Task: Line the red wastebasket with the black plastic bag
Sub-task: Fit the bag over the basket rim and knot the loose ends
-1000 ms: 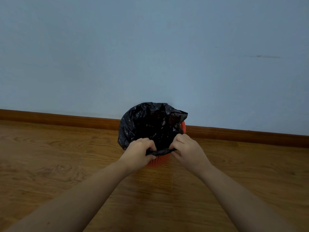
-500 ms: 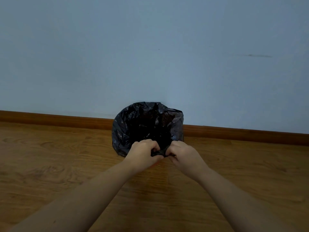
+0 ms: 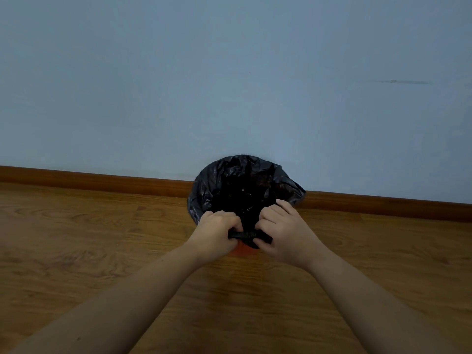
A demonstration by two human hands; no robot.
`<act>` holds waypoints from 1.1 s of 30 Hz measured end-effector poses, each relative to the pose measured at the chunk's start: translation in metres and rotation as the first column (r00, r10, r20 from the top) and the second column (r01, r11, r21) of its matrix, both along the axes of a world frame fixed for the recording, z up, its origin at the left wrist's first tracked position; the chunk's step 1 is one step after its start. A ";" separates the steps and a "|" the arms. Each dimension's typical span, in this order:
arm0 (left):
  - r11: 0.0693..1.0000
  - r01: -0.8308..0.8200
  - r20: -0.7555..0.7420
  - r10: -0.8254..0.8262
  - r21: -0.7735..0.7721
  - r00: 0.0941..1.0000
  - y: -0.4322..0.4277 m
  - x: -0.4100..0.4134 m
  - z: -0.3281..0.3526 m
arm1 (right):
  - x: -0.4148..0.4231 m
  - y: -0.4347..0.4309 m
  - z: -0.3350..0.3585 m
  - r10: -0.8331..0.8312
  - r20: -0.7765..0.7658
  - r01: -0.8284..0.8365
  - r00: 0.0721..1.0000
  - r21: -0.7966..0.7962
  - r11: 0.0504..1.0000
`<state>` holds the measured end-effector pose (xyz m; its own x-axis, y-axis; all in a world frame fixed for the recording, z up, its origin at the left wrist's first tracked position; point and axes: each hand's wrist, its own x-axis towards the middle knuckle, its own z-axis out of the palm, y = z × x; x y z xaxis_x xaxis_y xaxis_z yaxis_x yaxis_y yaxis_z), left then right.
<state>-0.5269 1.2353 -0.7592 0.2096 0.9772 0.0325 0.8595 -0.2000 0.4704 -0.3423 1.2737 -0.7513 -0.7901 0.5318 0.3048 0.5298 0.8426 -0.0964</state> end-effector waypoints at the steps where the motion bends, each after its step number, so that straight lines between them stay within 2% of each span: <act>1: 1.000 0.004 0.000 -0.004 0.001 1.000 0.000 -0.002 -0.001 | 0.000 0.000 -0.001 -0.004 0.015 0.004 1.000 0.000 1.000; 6: 1.000 0.008 0.032 -0.008 0.011 0.999 -0.001 -0.009 -0.005 | -0.004 -0.001 -0.005 -0.054 -0.016 0.052 0.998 -0.102 0.993; 11: 1.000 0.006 -0.046 -0.006 0.000 0.999 0.000 -0.013 -0.006 | 0.000 0.001 -0.009 -0.130 -0.073 0.122 0.989 -0.104 0.987; 14: 0.999 0.022 -0.096 -0.017 0.050 0.995 -0.001 -0.008 -0.006 | -0.001 0.000 -0.011 -0.116 -0.062 0.111 0.991 -0.079 0.991; 18: 0.995 0.013 -0.079 -0.006 0.097 0.997 -0.001 0.009 -0.008 | -0.008 -0.006 -0.010 -0.088 -0.067 0.084 0.994 -0.071 0.994; 23: 0.999 -0.028 -0.025 0.029 0.038 0.999 0.002 0.016 -0.011 | -0.006 -0.009 -0.005 -0.048 -0.028 0.046 0.998 -0.054 0.997; 28: 0.997 -0.061 -0.015 0.062 0.055 0.998 0.003 0.007 -0.015 | 0.000 -0.004 0.004 -0.020 -0.029 0.019 0.999 -0.031 0.999; 33: 0.998 -0.055 0.011 0.054 0.043 0.998 0.002 0.001 -0.014 | 0.002 -0.002 0.004 -0.012 -0.062 0.007 0.998 -0.082 0.997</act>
<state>-0.5259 1.2371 -0.7733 0.1555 0.9849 0.0765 0.8651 -0.1731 0.4707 -0.3398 1.2714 -0.7473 -0.7661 0.5639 0.3085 0.5284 0.8258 -0.1972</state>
